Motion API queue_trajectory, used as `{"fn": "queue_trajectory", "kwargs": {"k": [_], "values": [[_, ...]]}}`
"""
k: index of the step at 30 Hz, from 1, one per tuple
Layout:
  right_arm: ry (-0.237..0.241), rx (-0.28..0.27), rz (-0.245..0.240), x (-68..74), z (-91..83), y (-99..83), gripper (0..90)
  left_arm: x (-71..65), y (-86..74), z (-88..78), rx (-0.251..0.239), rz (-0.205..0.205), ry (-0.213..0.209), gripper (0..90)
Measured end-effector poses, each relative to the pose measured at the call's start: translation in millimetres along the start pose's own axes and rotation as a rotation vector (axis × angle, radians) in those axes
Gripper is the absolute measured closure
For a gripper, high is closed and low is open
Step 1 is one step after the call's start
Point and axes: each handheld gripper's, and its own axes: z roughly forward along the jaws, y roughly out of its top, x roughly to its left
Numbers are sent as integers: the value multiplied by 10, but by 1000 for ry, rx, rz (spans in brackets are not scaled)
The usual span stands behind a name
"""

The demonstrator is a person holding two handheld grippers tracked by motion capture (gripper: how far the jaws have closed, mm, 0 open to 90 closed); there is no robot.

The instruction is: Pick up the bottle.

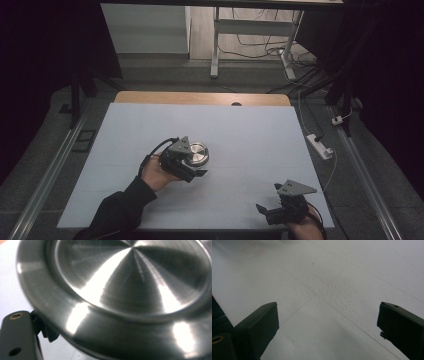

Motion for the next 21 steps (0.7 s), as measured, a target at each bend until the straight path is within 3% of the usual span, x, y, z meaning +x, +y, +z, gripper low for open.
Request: {"fn": "queue_trajectory", "kwargs": {"k": [9, 21], "values": [[5, 2, -10, 5, 1, 0, 38, -176, 130, 4, 15, 55, -45, 150], [7, -22, 18, -20, -23, -7, 30, -314, 202, -50, 6, 49, -78, 150]]}}
